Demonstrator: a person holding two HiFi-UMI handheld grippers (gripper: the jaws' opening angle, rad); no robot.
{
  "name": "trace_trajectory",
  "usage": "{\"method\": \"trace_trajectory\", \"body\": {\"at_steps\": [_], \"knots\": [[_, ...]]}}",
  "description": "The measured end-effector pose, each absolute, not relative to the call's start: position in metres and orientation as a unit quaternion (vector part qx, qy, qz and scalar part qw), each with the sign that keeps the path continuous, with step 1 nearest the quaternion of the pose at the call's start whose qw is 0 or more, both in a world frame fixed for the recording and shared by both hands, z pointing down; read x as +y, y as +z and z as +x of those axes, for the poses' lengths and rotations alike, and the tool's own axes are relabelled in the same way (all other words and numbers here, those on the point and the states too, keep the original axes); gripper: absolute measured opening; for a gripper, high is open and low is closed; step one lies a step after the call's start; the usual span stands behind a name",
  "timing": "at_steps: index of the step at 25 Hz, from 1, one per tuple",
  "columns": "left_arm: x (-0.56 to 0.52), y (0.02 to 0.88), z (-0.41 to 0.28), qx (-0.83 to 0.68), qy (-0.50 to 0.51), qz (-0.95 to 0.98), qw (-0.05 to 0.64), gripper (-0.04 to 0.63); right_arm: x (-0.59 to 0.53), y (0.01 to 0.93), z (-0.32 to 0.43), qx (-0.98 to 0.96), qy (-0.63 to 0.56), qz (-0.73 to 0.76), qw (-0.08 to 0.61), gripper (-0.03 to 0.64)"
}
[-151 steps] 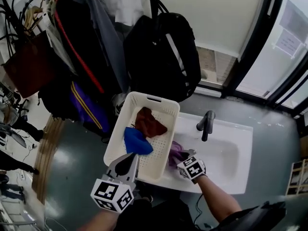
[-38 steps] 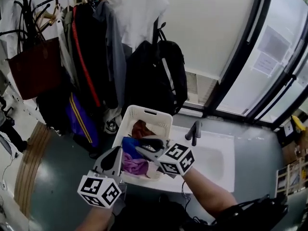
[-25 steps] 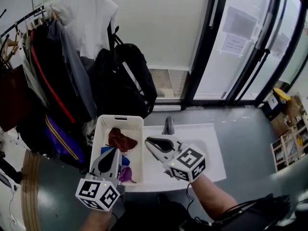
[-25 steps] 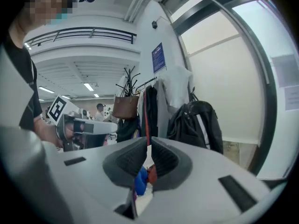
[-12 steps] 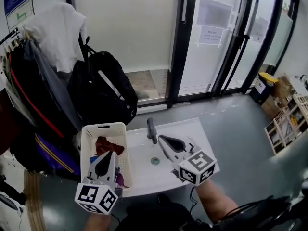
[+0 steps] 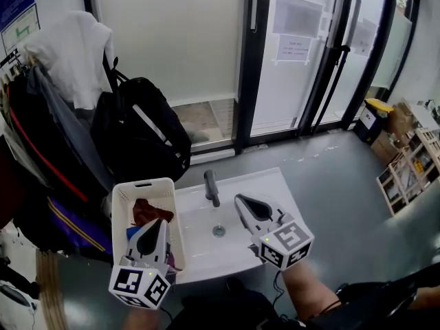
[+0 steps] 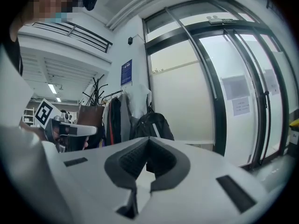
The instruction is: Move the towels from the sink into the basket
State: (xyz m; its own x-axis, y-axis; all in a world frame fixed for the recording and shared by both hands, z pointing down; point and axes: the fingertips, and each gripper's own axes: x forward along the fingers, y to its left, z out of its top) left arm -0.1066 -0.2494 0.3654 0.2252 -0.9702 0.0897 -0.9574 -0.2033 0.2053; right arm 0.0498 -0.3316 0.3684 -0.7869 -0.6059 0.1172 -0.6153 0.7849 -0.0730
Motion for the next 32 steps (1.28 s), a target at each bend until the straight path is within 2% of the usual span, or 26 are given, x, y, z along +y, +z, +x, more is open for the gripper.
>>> {"method": "trace_trajectory", "body": {"at_steps": [32], "knots": [[-0.2492, 0.3574, -0.1044, -0.626, -0.034, 0.773, 0.097, 0.003, -0.3387, 0.3695, 0.042, -0.942, 0.05, 0.328, 0.043, 0.006]]}}
